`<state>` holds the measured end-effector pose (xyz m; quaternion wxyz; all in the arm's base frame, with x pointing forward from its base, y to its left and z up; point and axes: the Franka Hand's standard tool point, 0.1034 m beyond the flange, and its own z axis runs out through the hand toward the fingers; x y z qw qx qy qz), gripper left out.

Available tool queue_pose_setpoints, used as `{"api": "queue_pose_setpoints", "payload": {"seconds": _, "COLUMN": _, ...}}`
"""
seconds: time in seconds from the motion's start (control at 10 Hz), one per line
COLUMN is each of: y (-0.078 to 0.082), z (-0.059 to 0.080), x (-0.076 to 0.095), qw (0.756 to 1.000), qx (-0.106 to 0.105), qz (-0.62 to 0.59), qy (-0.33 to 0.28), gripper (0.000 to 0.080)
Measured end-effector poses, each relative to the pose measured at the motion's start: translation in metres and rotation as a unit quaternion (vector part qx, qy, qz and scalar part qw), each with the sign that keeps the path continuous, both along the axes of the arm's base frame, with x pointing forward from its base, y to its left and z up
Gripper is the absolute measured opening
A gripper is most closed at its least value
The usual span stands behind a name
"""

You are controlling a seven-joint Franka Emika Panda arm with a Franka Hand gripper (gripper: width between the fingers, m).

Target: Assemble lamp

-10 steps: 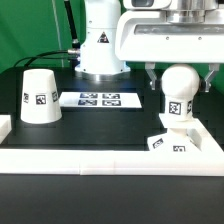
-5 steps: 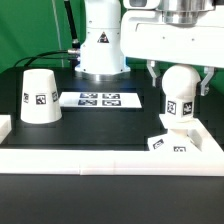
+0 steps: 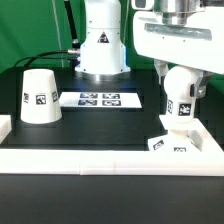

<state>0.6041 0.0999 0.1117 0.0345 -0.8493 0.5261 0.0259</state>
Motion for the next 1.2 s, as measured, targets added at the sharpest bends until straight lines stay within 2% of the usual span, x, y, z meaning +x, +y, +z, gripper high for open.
{"api": "queue_pose_setpoints", "payload": {"seconds": 0.2, "y": 0.0009, "z": 0.0, "x": -0.0001, "qw": 1.0, "qx": 0.001, "qz": -0.014, "qy": 0.001, "gripper": 0.0579}}
{"api": "queue_pose_setpoints", "payload": {"seconds": 0.4, "y": 0.0012, "z": -0.0001, "x": -0.0001, "qw": 1.0, "qx": 0.001, "qz": 0.015, "qy": -0.001, "gripper": 0.0683}}
{"api": "queue_pose_setpoints", "payload": {"seconds": 0.7, "y": 0.0018, "z": -0.0001, "x": -0.0001, "qw": 0.993, "qx": 0.001, "qz": 0.115, "qy": -0.01, "gripper": 0.0696}}
{"api": "queue_pose_setpoints", "payload": {"seconds": 0.9, "y": 0.0047, "z": -0.0001, "x": -0.0007, "qw": 0.978, "qx": 0.002, "qz": 0.21, "qy": -0.018, "gripper": 0.0698}}
{"api": "queue_pose_setpoints", "payload": {"seconds": 1.2, "y": 0.008, "z": -0.0001, "x": -0.0009, "qw": 0.934, "qx": 0.003, "qz": 0.357, "qy": -0.031, "gripper": 0.0698}}
